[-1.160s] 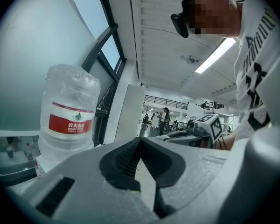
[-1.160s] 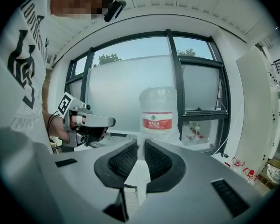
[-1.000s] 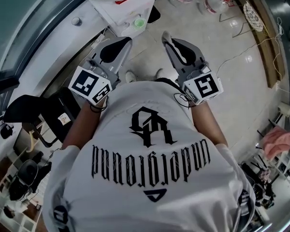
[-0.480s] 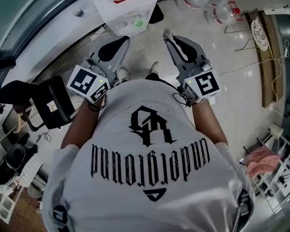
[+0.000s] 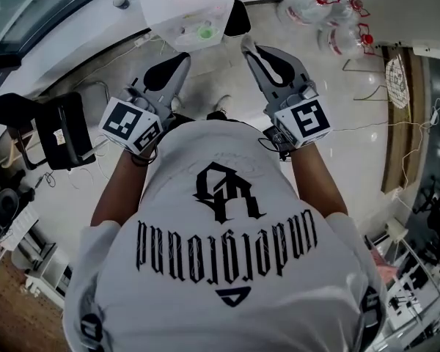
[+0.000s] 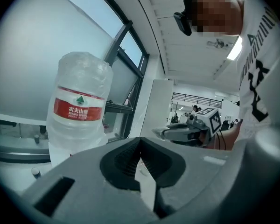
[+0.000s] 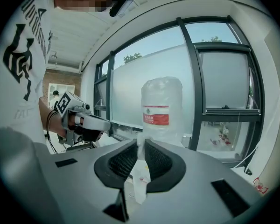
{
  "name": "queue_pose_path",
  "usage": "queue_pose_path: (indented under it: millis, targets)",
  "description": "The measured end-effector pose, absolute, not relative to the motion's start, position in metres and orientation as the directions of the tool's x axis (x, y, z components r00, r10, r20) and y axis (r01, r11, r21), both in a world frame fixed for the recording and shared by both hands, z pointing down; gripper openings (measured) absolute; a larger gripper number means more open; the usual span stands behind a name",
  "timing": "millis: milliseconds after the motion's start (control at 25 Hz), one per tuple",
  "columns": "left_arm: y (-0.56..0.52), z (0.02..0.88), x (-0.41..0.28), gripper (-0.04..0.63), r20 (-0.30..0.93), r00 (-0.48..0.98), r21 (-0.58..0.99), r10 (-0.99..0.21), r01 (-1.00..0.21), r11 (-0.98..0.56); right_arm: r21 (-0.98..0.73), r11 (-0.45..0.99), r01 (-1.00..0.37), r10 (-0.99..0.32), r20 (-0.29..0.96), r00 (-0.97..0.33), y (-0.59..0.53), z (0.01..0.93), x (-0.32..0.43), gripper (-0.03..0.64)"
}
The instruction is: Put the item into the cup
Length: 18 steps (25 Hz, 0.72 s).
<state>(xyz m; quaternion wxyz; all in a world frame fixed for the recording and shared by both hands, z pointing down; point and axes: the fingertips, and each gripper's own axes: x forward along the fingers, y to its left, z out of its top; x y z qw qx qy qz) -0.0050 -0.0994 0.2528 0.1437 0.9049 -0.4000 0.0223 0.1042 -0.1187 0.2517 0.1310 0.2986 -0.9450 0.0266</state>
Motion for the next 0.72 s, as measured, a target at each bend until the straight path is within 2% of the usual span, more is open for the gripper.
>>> queue_pose_path:
  millis: [720]
  targets:
    - [-0.136, 0.308, -0.008, 0.014, 0.215, 0.613, 0.251, -0.76, -0.787, -0.563, -0.041, 0.905, -0.423, -0.374, 0.396, -0.839, -0.149, 0.338, 0.072, 0.054]
